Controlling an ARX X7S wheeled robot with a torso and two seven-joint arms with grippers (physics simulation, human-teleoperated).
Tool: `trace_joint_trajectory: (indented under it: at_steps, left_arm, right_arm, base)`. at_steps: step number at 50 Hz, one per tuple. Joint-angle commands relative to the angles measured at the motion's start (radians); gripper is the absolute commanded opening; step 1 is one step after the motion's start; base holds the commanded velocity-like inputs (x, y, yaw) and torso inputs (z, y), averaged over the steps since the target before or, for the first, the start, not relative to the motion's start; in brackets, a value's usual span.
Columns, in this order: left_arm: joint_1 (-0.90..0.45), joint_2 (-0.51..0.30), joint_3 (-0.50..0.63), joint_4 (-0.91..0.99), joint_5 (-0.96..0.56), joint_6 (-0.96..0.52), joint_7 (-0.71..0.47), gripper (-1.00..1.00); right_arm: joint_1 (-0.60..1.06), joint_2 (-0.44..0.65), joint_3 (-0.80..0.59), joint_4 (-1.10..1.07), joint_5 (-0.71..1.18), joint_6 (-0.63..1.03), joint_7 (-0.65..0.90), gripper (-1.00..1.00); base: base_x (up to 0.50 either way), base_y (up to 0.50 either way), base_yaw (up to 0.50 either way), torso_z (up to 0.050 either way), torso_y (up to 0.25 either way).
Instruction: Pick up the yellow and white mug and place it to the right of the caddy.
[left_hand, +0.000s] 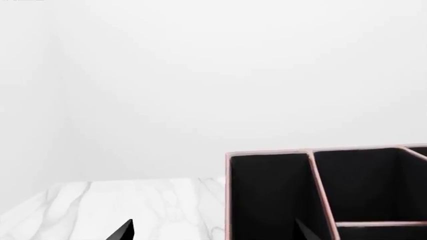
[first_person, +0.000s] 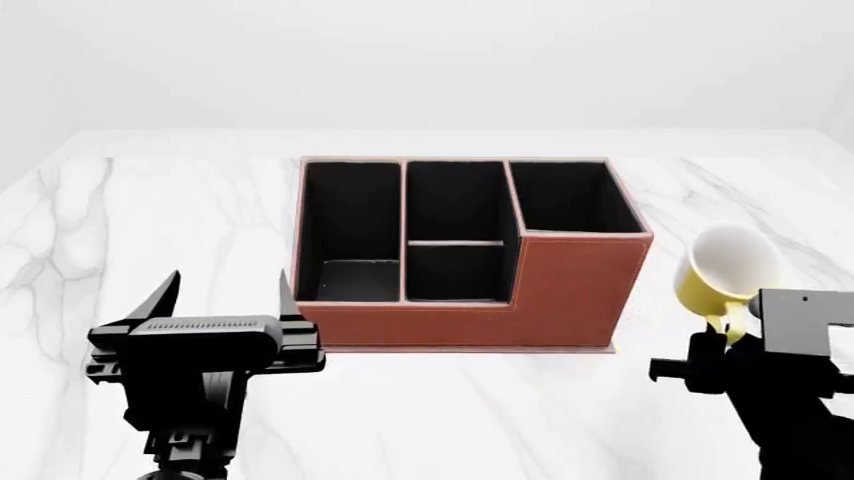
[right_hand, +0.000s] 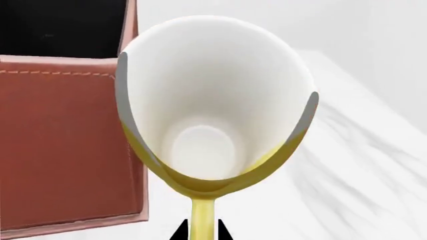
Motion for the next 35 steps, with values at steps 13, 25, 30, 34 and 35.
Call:
trace_joint_trajectory:
  at_steps: [13, 25, 30, 34, 35]
  left_arm:
    - [-0.002, -0.008, 0.011, 0.018, 0.001, -0.013, -0.019, 1.00]
    - [-0.002, -0.013, 0.015, 0.024, -0.001, -0.018, -0.025, 1.00]
    - [-0.001, -0.015, 0.015, 0.027, -0.002, -0.019, -0.028, 1.00]
    - [-0.002, -0.016, 0.017, 0.027, -0.004, -0.019, -0.029, 1.00]
    - [-0.002, -0.016, 0.018, 0.027, -0.004, -0.019, -0.030, 1.00]
  right_arm:
    - [0.318, -0.061, -0.203, 0.534, -0.171, -0.213, -0.104, -1.00]
    - [0.419, -0.089, -0.265, 0.758, -0.241, -0.306, -0.127, -1.00]
    - [0.448, -0.102, -0.282, 0.844, -0.260, -0.343, -0.140, -1.00]
    - [0.477, -0.116, -0.299, 0.929, -0.277, -0.380, -0.154, -1.00]
    - [0.486, -0.121, -0.304, 0.955, -0.282, -0.391, -0.158, -1.00]
  base:
    - [0.00, 0.00, 0.00, 0.000, 0.000]
    - [0.00, 0.00, 0.00, 0.000, 0.001]
    - [0.00, 0.00, 0.00, 0.000, 0.000]
    - [0.00, 0.00, 0.00, 0.000, 0.002]
    - [0.00, 0.00, 0.00, 0.000, 0.000]
